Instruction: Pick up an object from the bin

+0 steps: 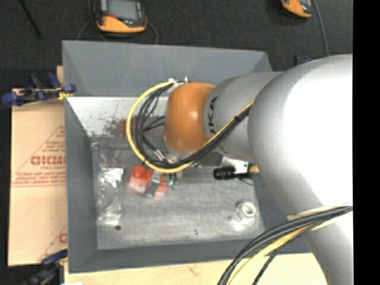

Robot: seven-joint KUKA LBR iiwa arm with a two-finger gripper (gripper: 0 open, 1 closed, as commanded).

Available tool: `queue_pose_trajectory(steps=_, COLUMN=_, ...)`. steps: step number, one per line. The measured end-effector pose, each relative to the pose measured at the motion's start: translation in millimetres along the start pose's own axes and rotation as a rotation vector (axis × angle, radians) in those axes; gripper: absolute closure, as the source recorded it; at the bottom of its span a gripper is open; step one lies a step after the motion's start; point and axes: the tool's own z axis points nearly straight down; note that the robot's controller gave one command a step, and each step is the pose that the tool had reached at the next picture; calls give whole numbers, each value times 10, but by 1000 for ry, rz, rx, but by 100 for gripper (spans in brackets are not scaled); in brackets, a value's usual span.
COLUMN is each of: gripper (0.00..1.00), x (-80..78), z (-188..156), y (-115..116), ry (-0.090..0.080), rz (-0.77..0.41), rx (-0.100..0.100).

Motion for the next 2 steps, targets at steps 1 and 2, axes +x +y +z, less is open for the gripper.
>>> queue_pose_trajectory(steps=1, gripper=100, x=-24, z=-385, y=0, ry=0, rz=3, rx=1)
queue_pose_trajectory(steps=2, gripper=100, x=-61, z=-1228, y=6, ry=-4, rz=1, rx=-2)
